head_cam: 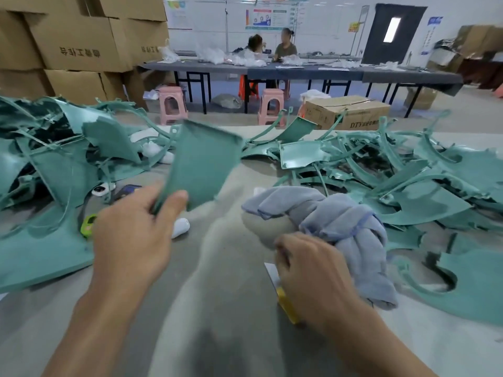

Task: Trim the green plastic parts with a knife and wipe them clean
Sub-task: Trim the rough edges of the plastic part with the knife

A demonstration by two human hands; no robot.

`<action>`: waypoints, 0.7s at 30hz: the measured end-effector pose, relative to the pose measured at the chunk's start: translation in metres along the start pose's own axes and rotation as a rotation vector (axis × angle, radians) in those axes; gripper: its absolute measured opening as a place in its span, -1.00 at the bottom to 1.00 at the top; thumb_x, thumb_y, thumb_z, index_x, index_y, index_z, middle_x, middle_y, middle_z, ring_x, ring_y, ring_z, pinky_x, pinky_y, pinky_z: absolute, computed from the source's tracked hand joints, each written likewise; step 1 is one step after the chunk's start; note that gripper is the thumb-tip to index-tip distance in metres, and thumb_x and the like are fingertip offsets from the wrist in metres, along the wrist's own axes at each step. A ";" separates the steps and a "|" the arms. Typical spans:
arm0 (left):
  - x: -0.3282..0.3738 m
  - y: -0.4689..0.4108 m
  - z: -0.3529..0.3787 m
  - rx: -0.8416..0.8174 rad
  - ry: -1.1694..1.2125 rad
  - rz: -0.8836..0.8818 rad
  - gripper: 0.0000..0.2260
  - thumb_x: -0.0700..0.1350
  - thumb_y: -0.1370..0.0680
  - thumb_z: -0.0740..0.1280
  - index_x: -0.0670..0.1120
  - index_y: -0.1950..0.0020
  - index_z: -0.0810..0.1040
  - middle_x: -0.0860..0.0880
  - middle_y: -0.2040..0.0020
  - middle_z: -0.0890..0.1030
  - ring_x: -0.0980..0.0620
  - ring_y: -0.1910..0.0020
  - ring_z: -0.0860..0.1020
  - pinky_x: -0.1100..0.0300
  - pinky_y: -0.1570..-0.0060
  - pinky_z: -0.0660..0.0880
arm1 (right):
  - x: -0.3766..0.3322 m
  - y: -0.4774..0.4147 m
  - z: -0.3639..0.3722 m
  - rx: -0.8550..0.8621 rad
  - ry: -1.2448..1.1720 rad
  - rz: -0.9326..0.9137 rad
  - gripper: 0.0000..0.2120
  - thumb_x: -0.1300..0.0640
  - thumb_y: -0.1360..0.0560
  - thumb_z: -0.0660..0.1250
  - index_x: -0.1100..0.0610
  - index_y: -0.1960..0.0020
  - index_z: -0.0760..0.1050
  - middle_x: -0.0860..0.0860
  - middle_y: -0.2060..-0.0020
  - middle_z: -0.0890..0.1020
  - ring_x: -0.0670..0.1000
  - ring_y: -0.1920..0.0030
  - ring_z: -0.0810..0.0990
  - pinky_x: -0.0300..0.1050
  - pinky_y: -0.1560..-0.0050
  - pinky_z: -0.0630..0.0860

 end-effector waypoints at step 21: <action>-0.015 0.074 0.102 -0.461 -0.027 0.100 -0.42 -0.43 -0.30 0.39 0.00 -0.26 0.67 0.08 -0.31 0.61 0.03 -0.33 0.53 0.19 -0.38 0.33 | 0.092 0.002 0.015 -0.419 -0.391 0.202 -0.79 0.13 -0.50 0.47 0.05 0.25 0.50 0.01 0.38 0.60 -0.12 0.39 0.44 -0.20 0.32 0.39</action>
Point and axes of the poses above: each hand's wrist, its own y-axis away from the middle knuckle, its own z-axis out of the palm, x = y × z, the point moved 9 cm from there along -y, towards the middle knuckle
